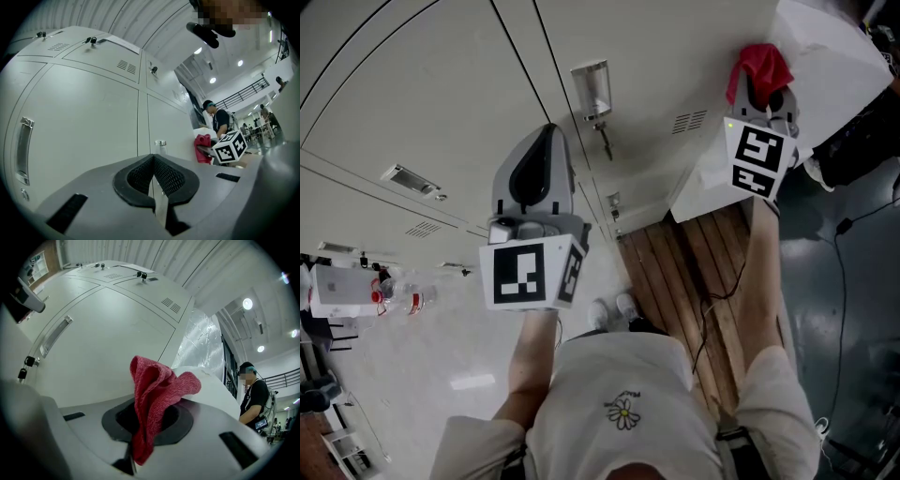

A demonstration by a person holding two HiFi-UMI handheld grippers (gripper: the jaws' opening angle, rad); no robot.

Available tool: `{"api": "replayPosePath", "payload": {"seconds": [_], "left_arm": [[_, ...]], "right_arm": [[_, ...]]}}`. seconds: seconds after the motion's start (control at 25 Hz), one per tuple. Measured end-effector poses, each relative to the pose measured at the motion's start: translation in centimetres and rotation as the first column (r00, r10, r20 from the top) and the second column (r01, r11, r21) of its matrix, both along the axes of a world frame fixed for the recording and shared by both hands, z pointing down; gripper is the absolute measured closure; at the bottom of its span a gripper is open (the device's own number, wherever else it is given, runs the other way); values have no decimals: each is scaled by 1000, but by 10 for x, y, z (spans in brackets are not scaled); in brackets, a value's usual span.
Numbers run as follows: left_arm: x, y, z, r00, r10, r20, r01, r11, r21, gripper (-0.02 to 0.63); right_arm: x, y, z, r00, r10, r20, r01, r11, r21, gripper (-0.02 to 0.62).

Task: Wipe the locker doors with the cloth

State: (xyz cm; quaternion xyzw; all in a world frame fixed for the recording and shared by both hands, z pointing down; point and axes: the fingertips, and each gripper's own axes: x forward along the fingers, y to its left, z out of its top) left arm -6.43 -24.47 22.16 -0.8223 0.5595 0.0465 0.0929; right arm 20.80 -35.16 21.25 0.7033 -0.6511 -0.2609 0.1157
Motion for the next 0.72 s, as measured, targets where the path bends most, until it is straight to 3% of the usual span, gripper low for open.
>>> {"api": "replayPosePath", "payload": {"seconds": [0.12, 0.2, 0.32, 0.4, 0.56, 0.72], "left_arm": [[-1, 1, 1, 1000, -5, 3, 5, 1000, -1, 591], [-3, 2, 2, 1000, -11, 4, 11, 1000, -3, 591], [-7, 3, 4, 1000, -21, 2, 21, 1000, -5, 591], [-10, 4, 4, 1000, -25, 0, 25, 1000, -5, 591], [-15, 5, 5, 999, -31, -7, 31, 1000, -2, 591], [-18, 6, 10, 999, -35, -10, 35, 999, -12, 591]], "right_arm": [[-16, 16, -6, 999, -48, 10, 48, 998, 30, 563], [-41, 34, -14, 992, -128, 7, 127, 989, 77, 563], [-91, 64, -21, 958, -287, 3, 283, 947, 153, 563], [-121, 80, -15, 928, -371, 23, 363, 918, 157, 563], [-161, 89, 24, 892, -445, -73, 445, 895, -20, 563], [-184, 86, 51, 864, -499, -64, 494, 866, -78, 563]]}}
